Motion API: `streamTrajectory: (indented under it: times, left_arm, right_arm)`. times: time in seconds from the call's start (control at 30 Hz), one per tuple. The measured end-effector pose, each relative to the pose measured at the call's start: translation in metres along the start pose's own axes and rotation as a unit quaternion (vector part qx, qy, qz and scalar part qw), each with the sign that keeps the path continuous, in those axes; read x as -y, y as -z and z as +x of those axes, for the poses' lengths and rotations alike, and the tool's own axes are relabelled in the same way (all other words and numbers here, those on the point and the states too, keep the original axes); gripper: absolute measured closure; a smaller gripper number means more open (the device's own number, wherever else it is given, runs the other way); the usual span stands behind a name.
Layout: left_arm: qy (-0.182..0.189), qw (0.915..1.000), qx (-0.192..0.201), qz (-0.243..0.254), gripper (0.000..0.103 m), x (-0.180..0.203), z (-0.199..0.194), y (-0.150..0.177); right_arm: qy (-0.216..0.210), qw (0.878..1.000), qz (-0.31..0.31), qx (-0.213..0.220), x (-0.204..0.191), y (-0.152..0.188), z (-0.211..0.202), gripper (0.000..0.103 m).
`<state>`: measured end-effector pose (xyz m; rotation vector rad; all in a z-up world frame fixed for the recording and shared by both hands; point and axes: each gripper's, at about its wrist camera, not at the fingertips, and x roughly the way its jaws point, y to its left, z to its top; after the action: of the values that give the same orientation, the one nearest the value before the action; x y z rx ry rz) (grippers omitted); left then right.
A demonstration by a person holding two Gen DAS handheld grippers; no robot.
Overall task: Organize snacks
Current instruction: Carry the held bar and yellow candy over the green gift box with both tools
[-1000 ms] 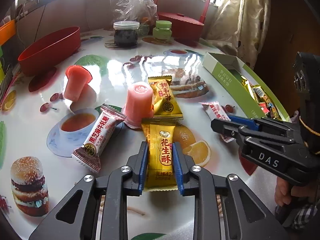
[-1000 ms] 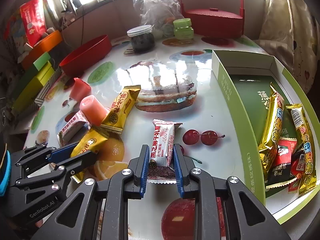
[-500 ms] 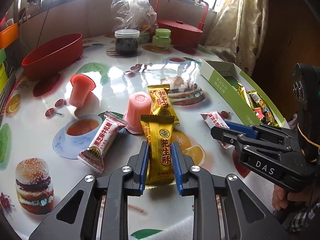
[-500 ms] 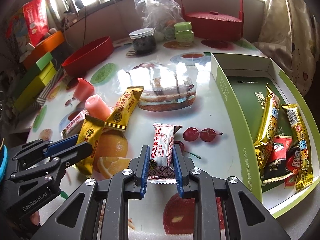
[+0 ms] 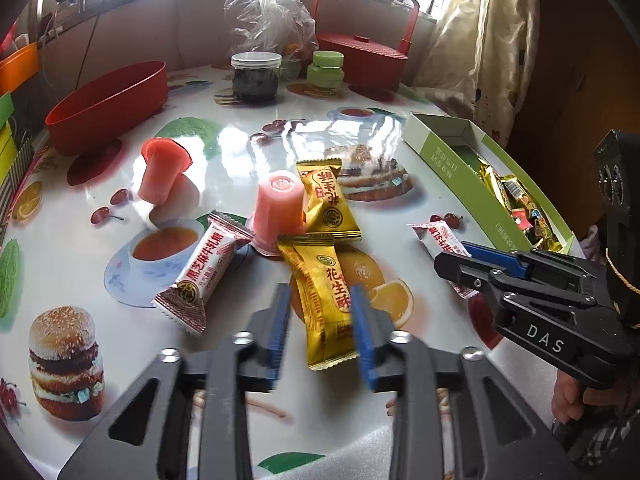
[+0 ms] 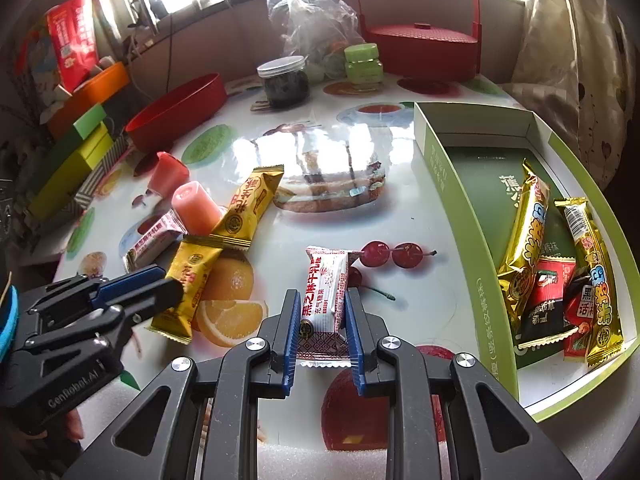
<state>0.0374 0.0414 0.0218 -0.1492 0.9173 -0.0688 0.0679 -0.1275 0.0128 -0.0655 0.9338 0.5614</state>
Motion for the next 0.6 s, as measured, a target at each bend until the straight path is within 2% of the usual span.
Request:
streamTrajectory:
  times: [0.03, 0.13, 0.3, 0.33, 0.37, 0.4, 0.6]
  left_arm:
    - [-0.006, 1.0000, -0.004, 0.004, 0.060, 0.001, 0.002, 0.001]
    - [-0.015, 0.9997, -0.021, 0.007, 0.060, 0.003, 0.012, 0.004]
    - [-0.021, 0.9996, -0.014, 0.012, 0.060, 0.007, 0.013, 0.004]
    - [-0.021, 0.9996, -0.013, 0.011, 0.061, 0.007, 0.013, 0.004]
    - [-0.020, 0.9997, -0.013, 0.010, 0.073, 0.006, 0.013, 0.004]
    - [-0.023, 0.9996, -0.013, 0.012, 0.079, 0.006, 0.013, 0.004]
    - [-0.023, 0.9997, -0.008, 0.005, 0.079, 0.006, 0.011, 0.003]
  right_arm:
    - [0.000, 1.000, 0.000, 0.000, 0.000, 0.000, 0.000, 0.082]
    - [0.000, 1.000, 0.000, 0.001, 0.000, 0.000, -0.001, 0.082]
    - [-0.001, 1.000, 0.000, 0.000, -0.001, 0.000, -0.001, 0.082]
    - [-0.001, 1.000, -0.001, 0.001, -0.001, 0.001, -0.001, 0.082]
    - [-0.002, 1.000, -0.002, 0.001, -0.001, 0.001, -0.002, 0.082]
    - [-0.003, 1.000, -0.002, 0.002, -0.002, 0.001, -0.002, 0.082]
    - [-0.004, 1.000, 0.000, 0.006, -0.002, 0.003, -0.005, 0.082]
